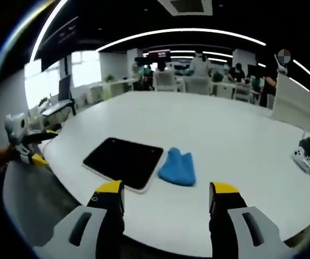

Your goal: Wipe the mirror surface with the cleaning cloth until all visible marks leave the cleaned area.

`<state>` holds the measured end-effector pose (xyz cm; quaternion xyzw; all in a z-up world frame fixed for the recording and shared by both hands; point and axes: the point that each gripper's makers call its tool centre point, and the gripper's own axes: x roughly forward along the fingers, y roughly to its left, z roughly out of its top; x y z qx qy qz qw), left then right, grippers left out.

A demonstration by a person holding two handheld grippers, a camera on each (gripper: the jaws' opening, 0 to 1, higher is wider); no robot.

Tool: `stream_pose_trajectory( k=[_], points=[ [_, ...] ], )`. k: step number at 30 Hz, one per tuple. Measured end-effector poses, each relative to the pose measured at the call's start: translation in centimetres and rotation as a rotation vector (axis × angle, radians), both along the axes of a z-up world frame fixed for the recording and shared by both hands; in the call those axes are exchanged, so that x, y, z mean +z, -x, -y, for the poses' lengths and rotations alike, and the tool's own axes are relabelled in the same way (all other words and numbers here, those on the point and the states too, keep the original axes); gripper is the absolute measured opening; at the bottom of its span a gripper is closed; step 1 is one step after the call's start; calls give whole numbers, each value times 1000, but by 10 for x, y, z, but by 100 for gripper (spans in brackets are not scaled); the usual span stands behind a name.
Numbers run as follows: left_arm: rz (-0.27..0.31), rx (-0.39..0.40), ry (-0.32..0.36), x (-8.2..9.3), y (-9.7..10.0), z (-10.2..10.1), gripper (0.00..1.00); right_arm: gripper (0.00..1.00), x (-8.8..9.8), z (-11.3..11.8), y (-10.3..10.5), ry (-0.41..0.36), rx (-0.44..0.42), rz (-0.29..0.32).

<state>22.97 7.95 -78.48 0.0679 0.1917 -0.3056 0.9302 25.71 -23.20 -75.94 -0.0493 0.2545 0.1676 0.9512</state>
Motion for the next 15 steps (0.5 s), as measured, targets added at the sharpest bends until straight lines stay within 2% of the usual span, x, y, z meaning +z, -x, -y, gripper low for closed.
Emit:
stream_pose_trajectory(
  k=[3, 6, 9, 12, 15],
  points=[
    [12, 9, 37, 4, -2, 1, 95, 59, 10, -3, -14, 6, 3, 22],
    [-3, 13, 36, 2, -2, 0, 96, 57, 16, -7, -24, -9, 9, 31],
    [-1, 16, 40, 3, -2, 0, 96, 54, 18, -8, -34, 15, 22, 34],
    [-1, 15, 39, 3, -1, 0, 97, 50, 25, -10, -47, 45, 46, 84],
    [1, 11, 46, 3, -1, 0, 99, 50, 21, -12, -57, 38, 58, 61]
  ],
)
